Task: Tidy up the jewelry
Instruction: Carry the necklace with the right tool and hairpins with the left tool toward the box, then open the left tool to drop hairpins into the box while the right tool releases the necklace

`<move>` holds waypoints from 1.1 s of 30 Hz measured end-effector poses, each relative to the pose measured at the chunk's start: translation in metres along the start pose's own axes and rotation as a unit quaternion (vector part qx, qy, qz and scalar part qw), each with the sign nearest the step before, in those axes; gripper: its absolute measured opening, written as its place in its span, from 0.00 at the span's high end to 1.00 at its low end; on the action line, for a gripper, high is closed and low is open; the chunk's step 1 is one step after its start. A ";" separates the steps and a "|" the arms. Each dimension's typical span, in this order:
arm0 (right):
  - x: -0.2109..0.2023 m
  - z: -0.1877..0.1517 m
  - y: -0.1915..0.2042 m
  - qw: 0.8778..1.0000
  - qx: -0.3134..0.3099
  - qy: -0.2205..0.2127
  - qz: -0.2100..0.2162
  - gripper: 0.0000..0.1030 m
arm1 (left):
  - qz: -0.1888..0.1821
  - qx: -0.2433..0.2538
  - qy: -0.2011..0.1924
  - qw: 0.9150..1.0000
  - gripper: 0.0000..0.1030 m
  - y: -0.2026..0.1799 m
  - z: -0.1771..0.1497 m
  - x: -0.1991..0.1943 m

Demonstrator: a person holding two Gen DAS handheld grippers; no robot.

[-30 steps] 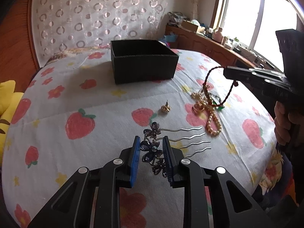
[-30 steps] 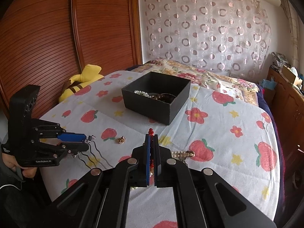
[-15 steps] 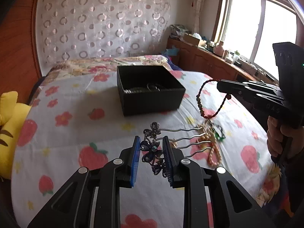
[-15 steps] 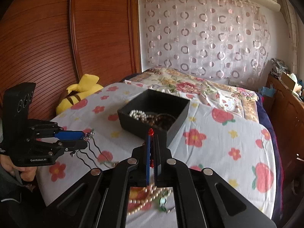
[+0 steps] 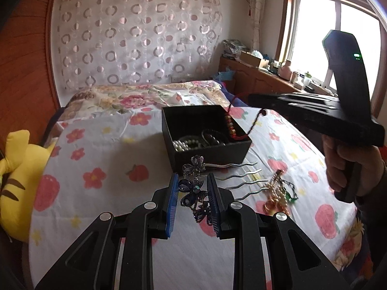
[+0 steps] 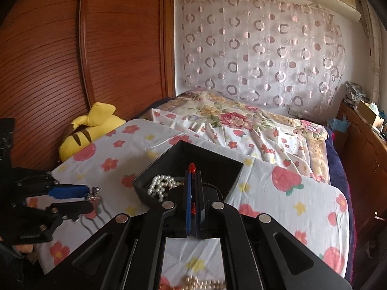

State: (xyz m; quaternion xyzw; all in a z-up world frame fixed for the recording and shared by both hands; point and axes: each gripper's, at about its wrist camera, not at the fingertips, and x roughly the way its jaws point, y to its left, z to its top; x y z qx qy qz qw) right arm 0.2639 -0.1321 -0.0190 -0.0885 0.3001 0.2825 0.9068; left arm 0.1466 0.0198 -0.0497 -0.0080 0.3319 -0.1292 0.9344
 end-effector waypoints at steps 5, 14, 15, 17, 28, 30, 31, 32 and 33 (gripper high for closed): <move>0.027 0.006 0.002 1.000 -0.012 0.025 -0.012 0.97 | 0.000 -0.003 -0.002 1.000 0.78 0.007 0.012 0.007; 0.042 0.010 -0.007 0.999 0.002 0.043 -0.017 0.81 | 0.014 -0.004 -0.002 1.000 0.78 0.023 0.046 0.028; 0.041 0.011 -0.009 0.999 0.003 0.042 -0.017 0.77 | 0.016 -0.003 -0.001 1.000 0.78 0.024 0.048 0.031; 0.038 0.014 -0.012 0.999 0.005 0.038 -0.019 0.68 | 0.020 -0.002 0.002 1.000 0.78 0.026 0.055 0.037; 0.006 0.002 -0.038 0.999 0.013 0.023 -0.038 0.63 | 0.029 0.000 0.016 0.999 0.78 0.022 0.081 0.072; 0.002 -0.002 -0.044 0.999 0.020 0.021 -0.039 0.63 | 0.029 0.001 0.020 0.999 0.78 0.018 0.086 0.081; 0.000 -0.004 -0.047 0.999 0.022 0.021 -0.040 0.63 | 0.028 0.002 0.022 0.999 0.78 0.015 0.089 0.086; -0.002 -0.007 -0.050 0.999 0.023 0.021 -0.041 0.63 | 0.029 0.004 0.023 0.999 0.78 0.012 0.091 0.092; -0.003 -0.009 -0.051 0.999 0.024 0.021 -0.041 0.63 | 0.030 0.004 0.024 0.999 0.78 0.010 0.092 0.095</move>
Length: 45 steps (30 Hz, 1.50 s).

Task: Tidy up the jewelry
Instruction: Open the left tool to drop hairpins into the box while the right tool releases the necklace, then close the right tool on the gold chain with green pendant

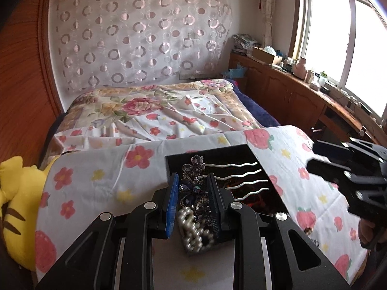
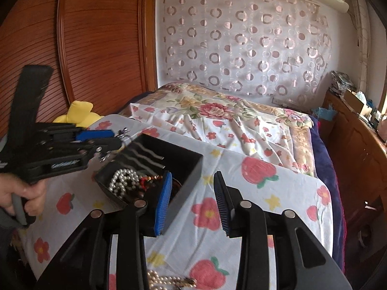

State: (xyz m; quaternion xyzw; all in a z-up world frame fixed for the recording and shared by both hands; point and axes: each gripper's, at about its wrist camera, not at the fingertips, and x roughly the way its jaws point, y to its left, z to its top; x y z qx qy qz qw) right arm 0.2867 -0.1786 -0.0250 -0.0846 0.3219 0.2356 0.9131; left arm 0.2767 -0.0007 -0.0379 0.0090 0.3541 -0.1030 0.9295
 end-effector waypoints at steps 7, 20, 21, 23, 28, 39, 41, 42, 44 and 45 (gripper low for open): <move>-0.007 -0.017 -0.012 1.000 0.012 0.003 -0.003 0.63 | 0.009 0.011 0.018 1.000 0.78 -0.014 0.004 0.026; -0.031 -0.053 0.000 1.000 -0.004 0.014 0.022 0.63 | 0.006 0.021 -0.002 1.000 0.54 -0.028 -0.008 0.005; -0.033 -0.059 0.002 1.000 -0.005 0.017 0.024 0.63 | 0.006 0.024 -0.009 1.000 0.50 -0.030 -0.012 -0.002; -0.035 -0.069 0.006 0.999 -0.003 0.025 0.028 0.63 | 0.007 0.029 -0.019 0.999 0.44 -0.033 -0.021 -0.013; -0.038 -0.094 0.016 0.998 0.000 0.046 0.044 0.63 | -0.004 0.045 -0.032 0.998 0.24 -0.039 -0.046 -0.037; -0.030 -0.130 0.031 0.992 -0.021 0.102 0.066 0.88 | -0.035 0.050 -0.010 0.998 0.14 -0.043 -0.100 -0.060; -0.029 -0.133 0.034 0.991 -0.028 0.111 0.065 0.88 | -0.042 0.046 -0.003 0.998 0.14 -0.044 -0.108 -0.061; -0.028 -0.134 0.036 0.991 -0.032 0.115 0.063 0.88 | -0.045 0.042 -0.001 0.998 0.14 -0.044 -0.111 -0.061; -0.024 -0.136 0.038 0.990 -0.037 0.124 0.059 0.88 | -0.051 0.035 0.004 0.998 0.14 -0.043 -0.117 -0.061; -0.024 -0.137 0.038 0.990 -0.038 0.124 0.057 0.88 | -0.054 0.034 0.006 0.998 0.14 -0.044 -0.119 -0.061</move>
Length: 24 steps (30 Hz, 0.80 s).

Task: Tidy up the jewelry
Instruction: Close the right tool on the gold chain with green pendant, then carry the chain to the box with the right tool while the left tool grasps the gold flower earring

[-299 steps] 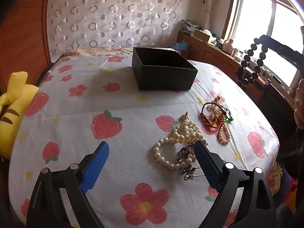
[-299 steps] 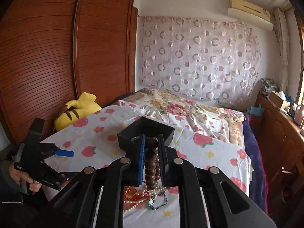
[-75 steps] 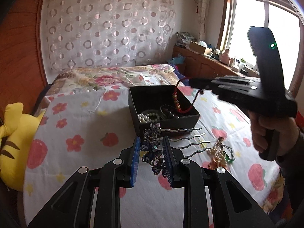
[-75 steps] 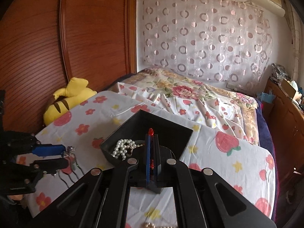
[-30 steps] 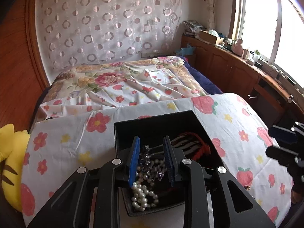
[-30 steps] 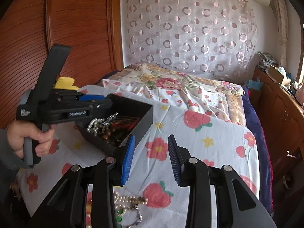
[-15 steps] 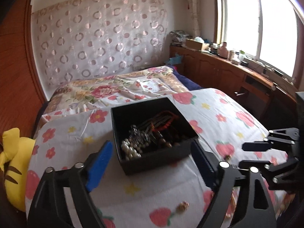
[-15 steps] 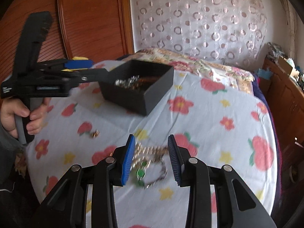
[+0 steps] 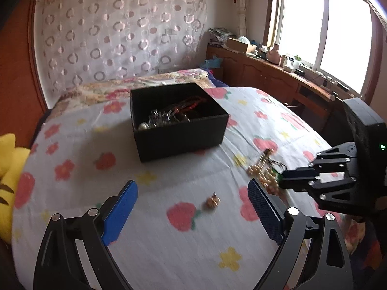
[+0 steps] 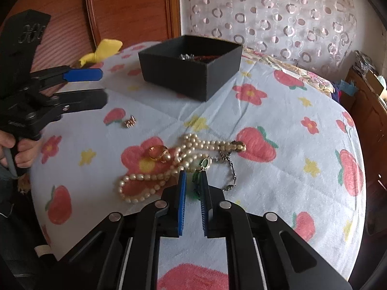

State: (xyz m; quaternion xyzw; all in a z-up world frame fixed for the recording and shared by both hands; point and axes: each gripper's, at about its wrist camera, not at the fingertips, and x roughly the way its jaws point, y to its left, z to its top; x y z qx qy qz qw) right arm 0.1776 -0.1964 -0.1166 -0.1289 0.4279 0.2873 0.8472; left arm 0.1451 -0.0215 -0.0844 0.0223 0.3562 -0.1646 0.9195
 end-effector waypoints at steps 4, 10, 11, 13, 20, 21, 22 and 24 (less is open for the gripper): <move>0.002 0.002 -0.003 1.000 0.001 0.001 -0.014 0.88 | 0.002 0.003 0.006 1.000 0.14 -0.004 -0.004 0.001; -0.003 -0.003 -0.008 1.000 0.008 -0.004 -0.020 0.93 | -0.003 0.006 0.034 0.999 0.14 -0.008 -0.014 0.010; -0.007 -0.007 -0.011 1.000 0.015 -0.008 -0.017 0.93 | -0.010 0.005 0.039 0.999 0.14 -0.008 -0.016 0.012; -0.011 -0.012 -0.016 0.999 0.029 -0.015 -0.011 0.93 | -0.014 0.007 0.044 0.999 0.16 -0.009 -0.020 0.014; -0.035 -0.025 -0.029 0.997 0.065 -0.048 -0.001 0.93 | -0.021 0.026 0.058 0.998 0.43 -0.019 -0.019 0.020; -0.038 -0.026 -0.030 0.996 0.067 -0.051 -0.001 0.93 | -0.021 0.027 0.061 0.998 0.46 -0.019 -0.018 0.022; -0.042 -0.026 -0.032 0.996 0.071 -0.057 -0.002 0.93 | -0.020 0.029 0.065 0.997 0.49 -0.019 -0.017 0.026; -0.048 -0.024 -0.034 0.995 0.075 -0.066 -0.002 0.93 | -0.021 0.028 0.072 0.997 0.56 -0.020 -0.015 0.032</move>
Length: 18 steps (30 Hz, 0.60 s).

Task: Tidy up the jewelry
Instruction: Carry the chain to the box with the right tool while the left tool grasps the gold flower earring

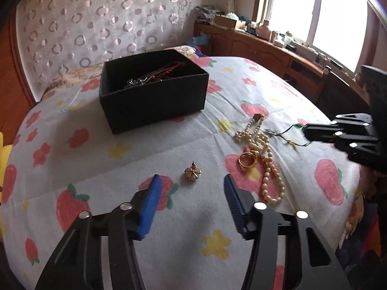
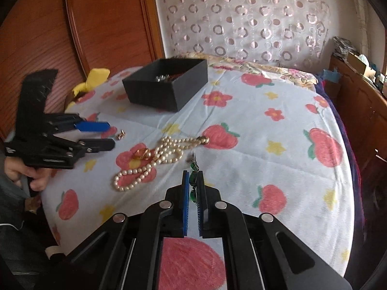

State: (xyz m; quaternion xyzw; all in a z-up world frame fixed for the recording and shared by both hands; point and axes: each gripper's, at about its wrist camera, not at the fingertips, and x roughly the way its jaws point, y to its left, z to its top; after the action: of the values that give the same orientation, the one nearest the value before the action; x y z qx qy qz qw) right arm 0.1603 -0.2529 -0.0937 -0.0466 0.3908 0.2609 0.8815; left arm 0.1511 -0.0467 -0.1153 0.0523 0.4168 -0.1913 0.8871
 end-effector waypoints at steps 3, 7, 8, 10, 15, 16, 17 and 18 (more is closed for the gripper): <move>-0.009 0.005 -0.002 1.000 0.001 -0.015 0.000 0.93 | -0.004 -0.010 0.008 1.000 0.71 0.004 0.004 0.006; -0.021 0.012 -0.001 0.999 -0.004 -0.035 0.002 0.93 | -0.005 -0.015 0.008 1.000 0.71 0.007 0.009 0.007; -0.024 0.014 0.001 0.999 -0.006 -0.039 0.003 0.93 | -0.002 -0.013 0.009 1.000 0.71 0.006 0.010 0.008; -0.028 0.016 0.004 0.999 -0.011 -0.045 0.003 0.93 | 0.000 -0.011 0.011 1.000 0.71 0.005 0.011 0.010; -0.033 0.022 0.010 0.998 -0.023 -0.055 0.000 0.93 | 0.009 0.000 0.009 1.000 0.75 -0.001 0.012 0.014; -0.033 0.023 0.011 0.998 -0.024 -0.055 -0.001 0.93 | 0.008 0.002 0.010 1.000 0.80 -0.001 0.011 0.014; -0.033 0.023 0.012 0.998 -0.025 -0.055 -0.001 0.93 | 0.007 0.002 0.010 1.000 0.86 -0.002 0.011 0.014; -0.033 0.024 0.013 0.998 -0.027 -0.055 -0.002 0.93 | 0.005 0.002 0.009 1.000 0.86 -0.002 0.011 0.014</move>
State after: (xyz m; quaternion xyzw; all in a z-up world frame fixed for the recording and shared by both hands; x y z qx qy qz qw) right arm 0.1518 -0.2491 -0.0525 -0.0563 0.3345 0.2720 0.9005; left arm 0.1662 -0.0558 -0.1184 0.0582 0.4244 -0.1874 0.8840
